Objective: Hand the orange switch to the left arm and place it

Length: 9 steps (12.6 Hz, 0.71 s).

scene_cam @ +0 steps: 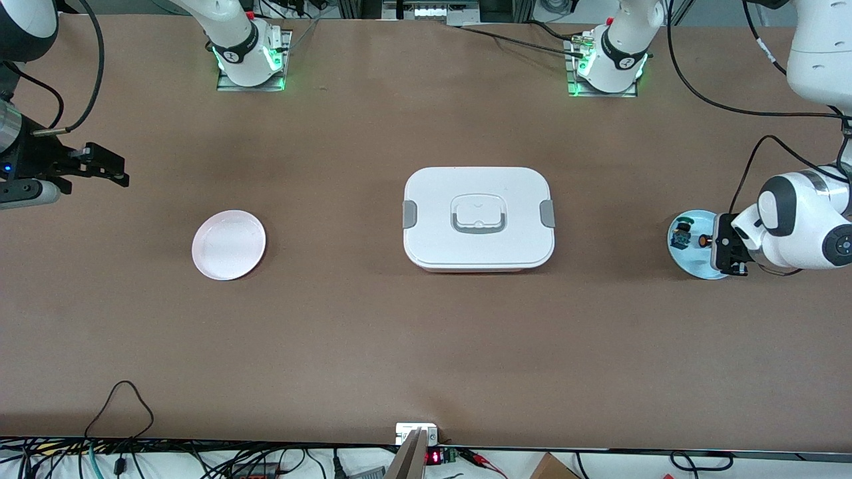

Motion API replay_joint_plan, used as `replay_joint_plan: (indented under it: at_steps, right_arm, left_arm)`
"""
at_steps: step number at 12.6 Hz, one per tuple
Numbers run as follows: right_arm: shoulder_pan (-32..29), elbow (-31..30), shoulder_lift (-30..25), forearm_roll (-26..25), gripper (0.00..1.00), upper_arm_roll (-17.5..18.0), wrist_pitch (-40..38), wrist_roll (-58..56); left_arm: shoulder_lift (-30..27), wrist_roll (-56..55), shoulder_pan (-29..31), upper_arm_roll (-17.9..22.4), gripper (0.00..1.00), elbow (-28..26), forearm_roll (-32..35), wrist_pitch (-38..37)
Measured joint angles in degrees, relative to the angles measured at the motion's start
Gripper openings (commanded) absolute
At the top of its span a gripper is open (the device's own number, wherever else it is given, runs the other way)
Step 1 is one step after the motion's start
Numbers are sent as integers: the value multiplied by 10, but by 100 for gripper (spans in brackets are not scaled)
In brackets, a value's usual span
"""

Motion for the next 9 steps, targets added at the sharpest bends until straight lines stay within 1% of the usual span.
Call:
replay_joint_plan:
  at_steps: [4, 6, 9]
  right_arm:
    - [0, 0, 0, 0, 100, 0, 0, 0]
    - [0, 0, 0, 0, 100, 0, 0, 0]
    - [0, 0, 0, 0, 100, 0, 0, 0]
  left_arm:
    - [-27, 0, -3, -3, 100, 5, -1, -34]
    - [-38, -1, -3, -4, 100, 30, -2, -66]
    - [-63, -4, -16, -7, 100, 87, -2, -130]
